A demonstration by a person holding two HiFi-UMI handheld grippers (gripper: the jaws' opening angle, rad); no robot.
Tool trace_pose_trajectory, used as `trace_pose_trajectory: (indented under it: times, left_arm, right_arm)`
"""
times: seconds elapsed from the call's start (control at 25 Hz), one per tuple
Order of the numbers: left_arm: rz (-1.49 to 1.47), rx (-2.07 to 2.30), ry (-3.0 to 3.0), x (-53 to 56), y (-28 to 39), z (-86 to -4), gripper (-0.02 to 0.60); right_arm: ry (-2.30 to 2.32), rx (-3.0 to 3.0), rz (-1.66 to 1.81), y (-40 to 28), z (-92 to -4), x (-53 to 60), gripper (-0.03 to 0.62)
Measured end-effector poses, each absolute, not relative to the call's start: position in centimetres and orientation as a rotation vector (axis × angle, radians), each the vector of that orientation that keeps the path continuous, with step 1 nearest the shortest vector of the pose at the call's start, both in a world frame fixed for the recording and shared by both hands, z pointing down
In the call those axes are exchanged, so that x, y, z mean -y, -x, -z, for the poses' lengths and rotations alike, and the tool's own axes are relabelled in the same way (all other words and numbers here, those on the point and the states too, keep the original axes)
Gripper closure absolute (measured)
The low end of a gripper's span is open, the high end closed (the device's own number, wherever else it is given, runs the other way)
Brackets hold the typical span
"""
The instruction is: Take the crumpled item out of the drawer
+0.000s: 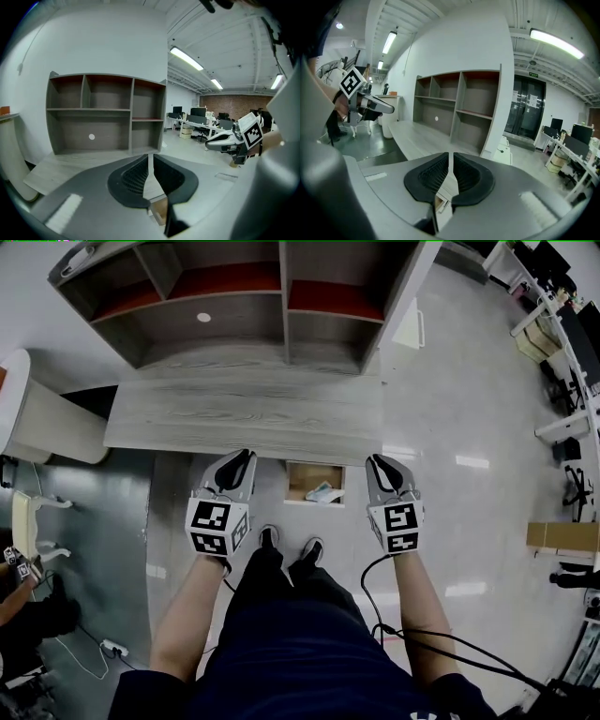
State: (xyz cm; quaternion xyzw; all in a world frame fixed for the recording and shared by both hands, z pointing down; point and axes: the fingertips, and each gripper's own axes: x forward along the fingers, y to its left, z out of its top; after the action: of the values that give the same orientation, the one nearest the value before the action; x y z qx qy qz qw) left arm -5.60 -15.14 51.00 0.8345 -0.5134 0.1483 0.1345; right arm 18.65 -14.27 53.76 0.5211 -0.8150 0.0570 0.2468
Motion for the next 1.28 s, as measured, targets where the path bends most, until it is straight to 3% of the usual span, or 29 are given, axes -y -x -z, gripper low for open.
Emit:
trace_pose_trajectory:
  times: [0.64, 1.28]
  left_arm:
    - [-0.729, 1.203, -2.426, 16.4, 4.3, -62.6, 0.545]
    - [-0.836, 1.179, -2.293, 12.8, 6.9, -67.2, 0.545]
  right_arm:
    - [-0.847, 2.024, -0.064, -15.4, -68.7, 11.5, 0.516]
    - [-0.303, 1.858, -0.03, -11.9, -82.0, 5.0, 0.485]
